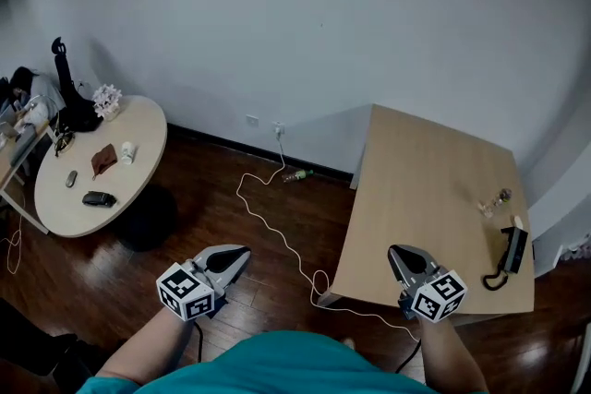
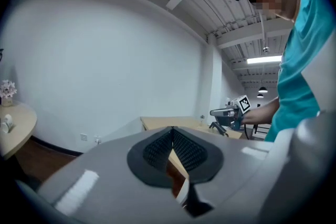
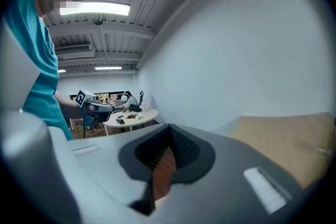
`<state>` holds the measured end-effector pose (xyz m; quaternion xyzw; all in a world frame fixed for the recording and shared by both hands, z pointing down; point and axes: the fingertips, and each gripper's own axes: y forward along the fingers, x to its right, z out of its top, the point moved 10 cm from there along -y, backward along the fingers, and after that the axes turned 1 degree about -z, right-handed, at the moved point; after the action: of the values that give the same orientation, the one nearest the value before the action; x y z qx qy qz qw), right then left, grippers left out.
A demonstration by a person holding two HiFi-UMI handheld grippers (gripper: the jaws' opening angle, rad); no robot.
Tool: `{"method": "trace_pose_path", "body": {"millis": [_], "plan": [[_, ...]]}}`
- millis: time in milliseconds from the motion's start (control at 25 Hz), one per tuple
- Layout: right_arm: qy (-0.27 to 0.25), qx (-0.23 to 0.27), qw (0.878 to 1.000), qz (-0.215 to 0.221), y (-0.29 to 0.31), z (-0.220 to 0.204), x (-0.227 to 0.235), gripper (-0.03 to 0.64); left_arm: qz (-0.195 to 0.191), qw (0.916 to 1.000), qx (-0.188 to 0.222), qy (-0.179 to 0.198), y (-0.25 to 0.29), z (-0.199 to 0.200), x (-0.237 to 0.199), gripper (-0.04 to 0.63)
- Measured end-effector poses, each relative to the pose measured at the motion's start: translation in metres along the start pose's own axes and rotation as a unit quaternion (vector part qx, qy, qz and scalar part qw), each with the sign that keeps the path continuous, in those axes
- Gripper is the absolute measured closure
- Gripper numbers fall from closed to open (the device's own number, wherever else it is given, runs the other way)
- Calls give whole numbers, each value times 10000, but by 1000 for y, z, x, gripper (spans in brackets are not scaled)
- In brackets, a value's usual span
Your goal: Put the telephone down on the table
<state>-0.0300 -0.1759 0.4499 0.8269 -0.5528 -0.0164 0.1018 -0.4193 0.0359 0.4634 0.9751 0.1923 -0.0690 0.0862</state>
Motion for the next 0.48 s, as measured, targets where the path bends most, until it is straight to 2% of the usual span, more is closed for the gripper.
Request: {"method": "trace_pose_path", "body": {"millis": [200,480], "plan": [[-16,-15,9999,116,13,0,-51,615,35,9999,33,91,-39,5,-14,589],[1,16,9994,343,8,-13,-72,615,332,9993,27,-167,-83,-8,6,589]]}}
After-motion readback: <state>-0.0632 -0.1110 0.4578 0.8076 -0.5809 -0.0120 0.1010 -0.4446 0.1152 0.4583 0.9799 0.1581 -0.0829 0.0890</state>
